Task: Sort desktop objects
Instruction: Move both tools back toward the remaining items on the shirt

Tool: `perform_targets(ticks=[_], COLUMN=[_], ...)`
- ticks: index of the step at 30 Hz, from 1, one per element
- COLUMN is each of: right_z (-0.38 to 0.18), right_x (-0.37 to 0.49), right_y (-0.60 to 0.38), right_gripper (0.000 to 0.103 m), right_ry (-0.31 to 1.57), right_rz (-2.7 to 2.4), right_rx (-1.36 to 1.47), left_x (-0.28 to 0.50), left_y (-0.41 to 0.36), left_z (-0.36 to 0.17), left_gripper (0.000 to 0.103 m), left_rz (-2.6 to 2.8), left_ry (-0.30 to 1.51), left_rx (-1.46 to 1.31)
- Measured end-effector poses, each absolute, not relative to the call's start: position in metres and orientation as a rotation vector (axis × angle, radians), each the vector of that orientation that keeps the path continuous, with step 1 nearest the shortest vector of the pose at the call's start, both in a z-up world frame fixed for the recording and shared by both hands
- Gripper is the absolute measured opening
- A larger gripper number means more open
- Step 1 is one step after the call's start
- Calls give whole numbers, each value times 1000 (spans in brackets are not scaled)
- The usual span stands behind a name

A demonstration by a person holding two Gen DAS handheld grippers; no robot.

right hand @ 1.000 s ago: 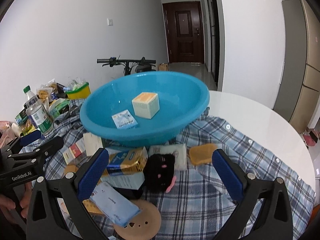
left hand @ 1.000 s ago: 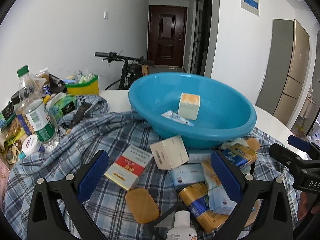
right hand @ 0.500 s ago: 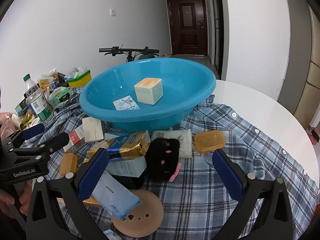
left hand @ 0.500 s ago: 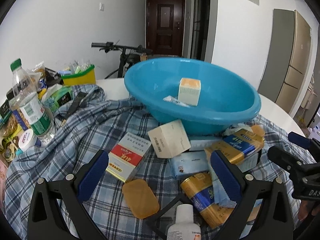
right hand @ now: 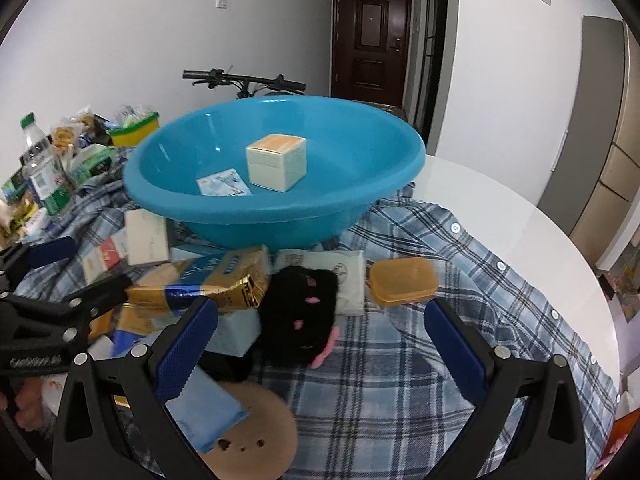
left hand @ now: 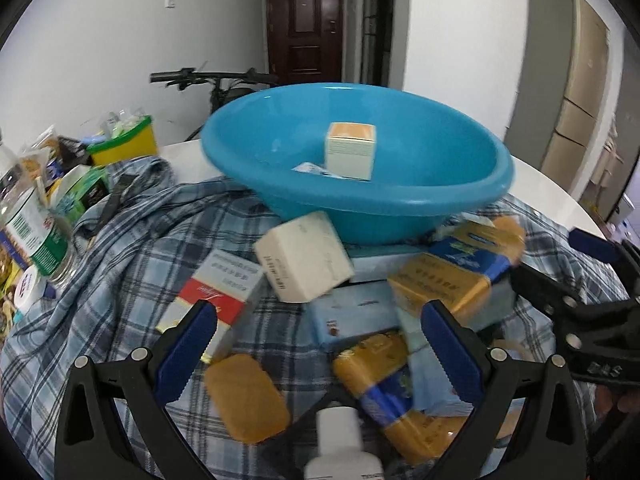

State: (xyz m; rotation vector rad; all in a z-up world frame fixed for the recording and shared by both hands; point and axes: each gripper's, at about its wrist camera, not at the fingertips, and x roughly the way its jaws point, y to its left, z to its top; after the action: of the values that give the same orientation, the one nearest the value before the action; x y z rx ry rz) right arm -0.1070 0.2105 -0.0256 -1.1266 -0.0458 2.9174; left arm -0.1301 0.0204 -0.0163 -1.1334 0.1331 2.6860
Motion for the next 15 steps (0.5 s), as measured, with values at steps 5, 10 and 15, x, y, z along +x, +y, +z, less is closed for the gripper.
perform_targets(ticks=[5,10,15], right_z=[-27,-24,-21], right_x=[-111,-109,-102], right_y=[225,241,243], right_gripper=[103,103,103], right_ry=[-8,81,167], right_rz=[2885,2864,2913], right_rx=[-1118,-1101,-1131], left_x=[-125,-114,-125], left_y=[43,58,40], left_z=[-11,1,3], left_gripper=[103,103,103], left_rz=[2604,2586,2659], left_ry=[182,228,234], left_rx=[-1103,-1023,-1042])
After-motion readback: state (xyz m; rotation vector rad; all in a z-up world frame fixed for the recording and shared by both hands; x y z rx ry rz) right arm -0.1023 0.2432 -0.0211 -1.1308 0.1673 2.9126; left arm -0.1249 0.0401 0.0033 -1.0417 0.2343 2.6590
